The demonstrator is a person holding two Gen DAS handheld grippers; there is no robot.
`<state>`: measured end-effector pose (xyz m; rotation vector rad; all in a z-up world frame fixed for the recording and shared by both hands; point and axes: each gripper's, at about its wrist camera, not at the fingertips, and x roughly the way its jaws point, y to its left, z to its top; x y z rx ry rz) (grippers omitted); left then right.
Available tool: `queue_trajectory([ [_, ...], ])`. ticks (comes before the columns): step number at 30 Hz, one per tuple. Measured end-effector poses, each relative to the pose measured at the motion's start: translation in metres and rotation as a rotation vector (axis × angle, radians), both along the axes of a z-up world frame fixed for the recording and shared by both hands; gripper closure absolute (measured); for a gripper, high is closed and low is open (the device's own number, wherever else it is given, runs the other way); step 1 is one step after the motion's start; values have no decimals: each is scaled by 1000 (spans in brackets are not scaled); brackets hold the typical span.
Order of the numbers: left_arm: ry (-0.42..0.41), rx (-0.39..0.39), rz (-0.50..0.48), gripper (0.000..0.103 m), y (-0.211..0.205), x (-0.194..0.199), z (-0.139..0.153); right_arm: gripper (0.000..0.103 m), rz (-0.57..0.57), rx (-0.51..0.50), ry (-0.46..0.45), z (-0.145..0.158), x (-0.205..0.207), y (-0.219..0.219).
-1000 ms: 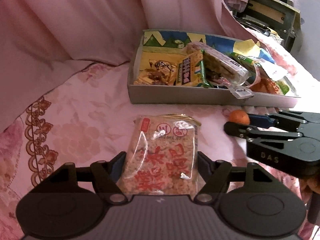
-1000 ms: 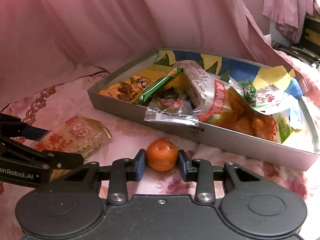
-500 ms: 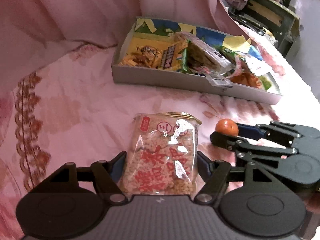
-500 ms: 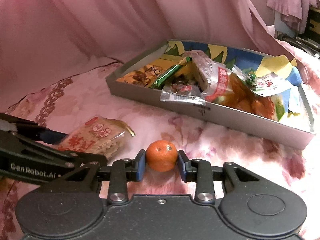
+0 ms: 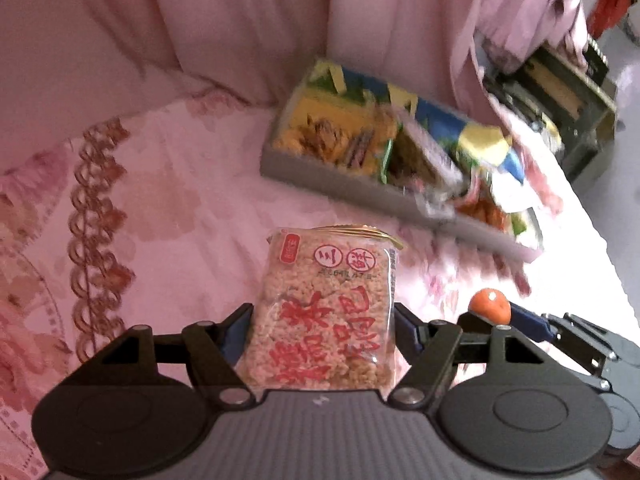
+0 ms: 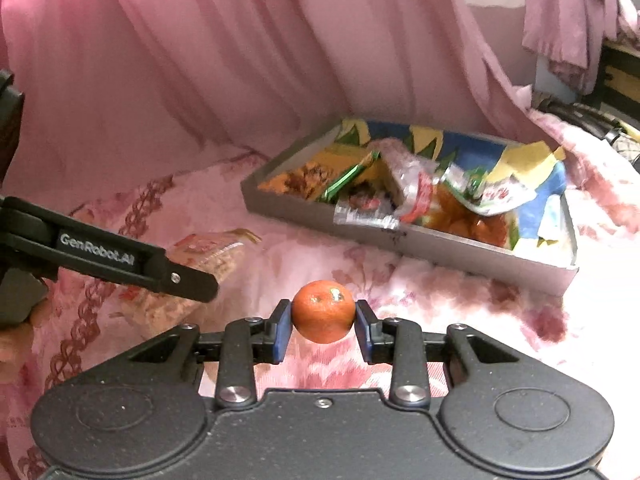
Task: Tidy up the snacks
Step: 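Carry the cracker packet with left tool to the tray while right tool carries the orange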
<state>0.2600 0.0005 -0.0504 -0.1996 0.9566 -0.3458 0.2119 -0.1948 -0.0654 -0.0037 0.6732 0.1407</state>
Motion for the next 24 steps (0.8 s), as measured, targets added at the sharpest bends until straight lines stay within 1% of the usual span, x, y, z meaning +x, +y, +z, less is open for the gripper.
queue_trajectory([
  [3,-79,-10,27,28,2,3,12,68,-39,25,-50,6,2,-6],
  [9,-233,53,68,28,-8,19,29,68,-123,64,-131,13,16,-18],
  [12,-298,78,74,28,-16,33,36,68,-141,61,-163,17,28,-21],
  [15,-359,82,72,27,-24,49,42,68,-146,64,-189,21,43,-24],
  [20,-409,57,78,27,-36,80,42,68,-155,62,-219,22,73,-30],
  [24,-423,53,86,27,-43,99,35,68,-175,77,-243,19,91,-35],
])
